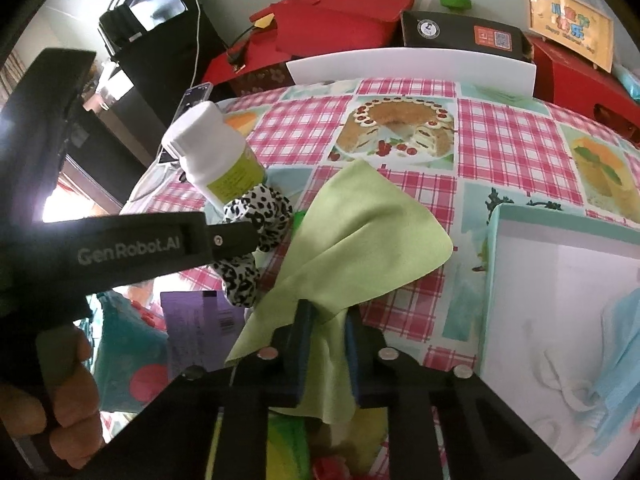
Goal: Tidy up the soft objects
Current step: 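Grasp the leopard scrunchie with the left tool while the right tool grasps the light green cloth, then carry the scrunchie in the left tool while the right tool carries the green cloth to the tray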
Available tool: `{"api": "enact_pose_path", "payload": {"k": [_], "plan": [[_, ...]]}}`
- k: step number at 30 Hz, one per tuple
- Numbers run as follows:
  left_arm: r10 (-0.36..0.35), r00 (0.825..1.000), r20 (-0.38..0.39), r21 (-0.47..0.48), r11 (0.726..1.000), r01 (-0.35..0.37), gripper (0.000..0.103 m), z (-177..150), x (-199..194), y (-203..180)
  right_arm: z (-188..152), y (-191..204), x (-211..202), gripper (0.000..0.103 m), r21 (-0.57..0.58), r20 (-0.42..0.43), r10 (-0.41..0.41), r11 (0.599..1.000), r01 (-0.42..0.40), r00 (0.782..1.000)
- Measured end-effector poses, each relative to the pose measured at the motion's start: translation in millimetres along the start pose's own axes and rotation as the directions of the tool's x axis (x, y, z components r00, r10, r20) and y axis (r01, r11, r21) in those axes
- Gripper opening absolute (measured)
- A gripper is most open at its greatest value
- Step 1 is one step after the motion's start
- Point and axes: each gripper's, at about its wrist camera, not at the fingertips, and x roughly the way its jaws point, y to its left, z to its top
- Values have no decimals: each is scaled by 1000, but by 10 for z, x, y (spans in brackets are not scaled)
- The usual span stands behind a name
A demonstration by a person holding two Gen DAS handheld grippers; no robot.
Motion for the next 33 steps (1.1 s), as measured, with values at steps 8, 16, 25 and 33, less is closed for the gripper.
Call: {"api": "enact_pose_path", "payload": {"k": [8,16,25,33], "plan": [[-1,1000,2,-2,1000,1,28,-4,1,1,-14,0,-32,5,8,7,24,1000,-24,1000],[-1,1000,12,-4,1000,1,24,-8,-17,0,11,-5,-105,4,21,33,65,998,-66,997],[-8,999,37,-24,1000,9,20,2,-67,28,25,-20,-188,3,34,58,98,994,-101,993],[-25,998,64,-26,999,27,20,-3,-147,36,30,-47,-231,3,51,74,121,991,-125,990]]}}
